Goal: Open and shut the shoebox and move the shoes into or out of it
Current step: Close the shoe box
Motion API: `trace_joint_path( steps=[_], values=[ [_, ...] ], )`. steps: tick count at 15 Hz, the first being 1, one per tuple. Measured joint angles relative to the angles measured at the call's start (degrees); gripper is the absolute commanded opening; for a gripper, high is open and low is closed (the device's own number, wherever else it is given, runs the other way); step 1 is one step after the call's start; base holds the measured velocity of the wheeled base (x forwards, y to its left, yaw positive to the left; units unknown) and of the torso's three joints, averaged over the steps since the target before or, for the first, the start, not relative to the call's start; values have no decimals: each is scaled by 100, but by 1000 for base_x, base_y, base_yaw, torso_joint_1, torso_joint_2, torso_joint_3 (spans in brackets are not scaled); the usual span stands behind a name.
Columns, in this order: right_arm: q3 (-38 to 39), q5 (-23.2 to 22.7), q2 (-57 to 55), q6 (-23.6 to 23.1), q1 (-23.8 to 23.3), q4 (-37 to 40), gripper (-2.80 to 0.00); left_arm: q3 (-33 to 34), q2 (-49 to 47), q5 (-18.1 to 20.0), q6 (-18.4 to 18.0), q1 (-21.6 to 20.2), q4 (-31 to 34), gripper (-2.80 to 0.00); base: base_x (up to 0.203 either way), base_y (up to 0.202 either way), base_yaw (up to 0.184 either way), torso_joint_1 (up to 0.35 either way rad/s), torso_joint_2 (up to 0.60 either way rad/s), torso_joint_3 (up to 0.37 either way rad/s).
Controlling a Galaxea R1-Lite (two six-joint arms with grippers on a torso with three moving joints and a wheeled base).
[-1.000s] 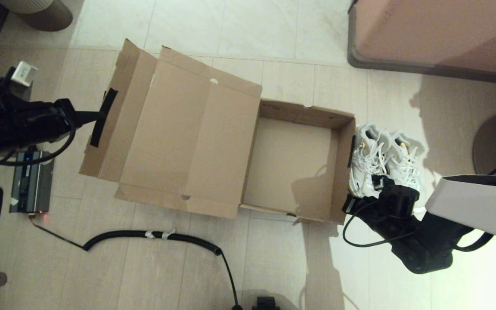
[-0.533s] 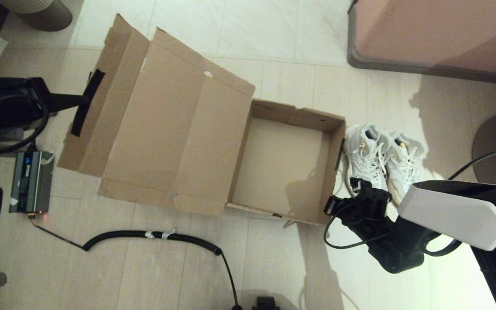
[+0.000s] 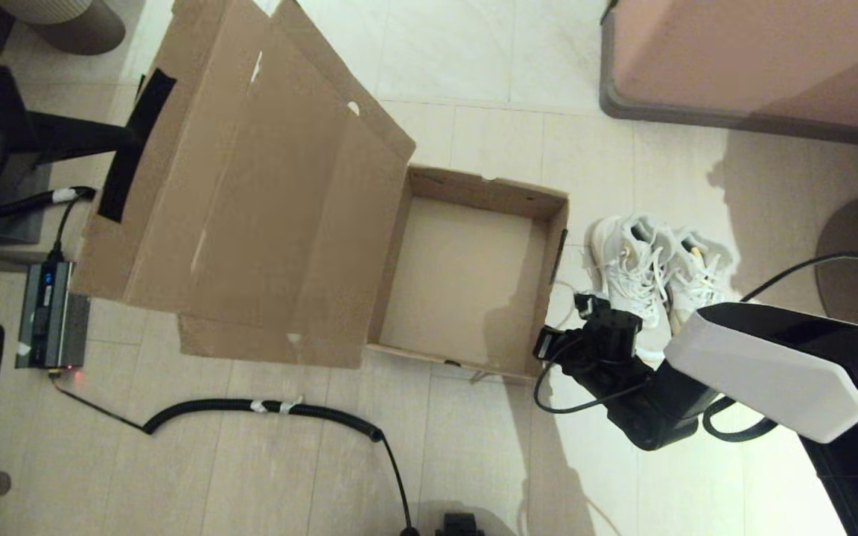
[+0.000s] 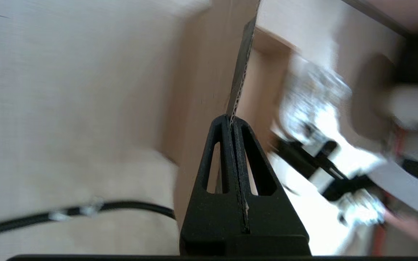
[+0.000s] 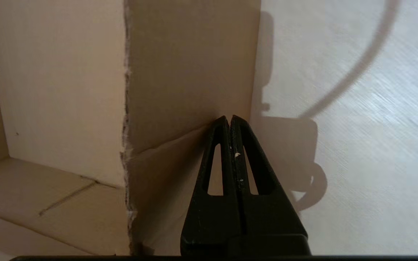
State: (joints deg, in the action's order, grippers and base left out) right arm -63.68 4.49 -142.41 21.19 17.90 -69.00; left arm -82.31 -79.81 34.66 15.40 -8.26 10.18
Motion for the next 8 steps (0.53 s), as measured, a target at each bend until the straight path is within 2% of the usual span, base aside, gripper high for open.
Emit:
trace_joint_path(
  steps=[4, 8],
  values=[
    [-958, 225, -243, 2, 277, 443, -280, -16, 432, -417, 50, 726, 414, -280, 0, 0, 0, 0, 0, 0],
    [-1345, 311, -469, -2, 717, 596, -280, 3, 562, -696, 437, 1494, 411, -280, 0, 0, 0, 0, 0, 0]
  ],
)
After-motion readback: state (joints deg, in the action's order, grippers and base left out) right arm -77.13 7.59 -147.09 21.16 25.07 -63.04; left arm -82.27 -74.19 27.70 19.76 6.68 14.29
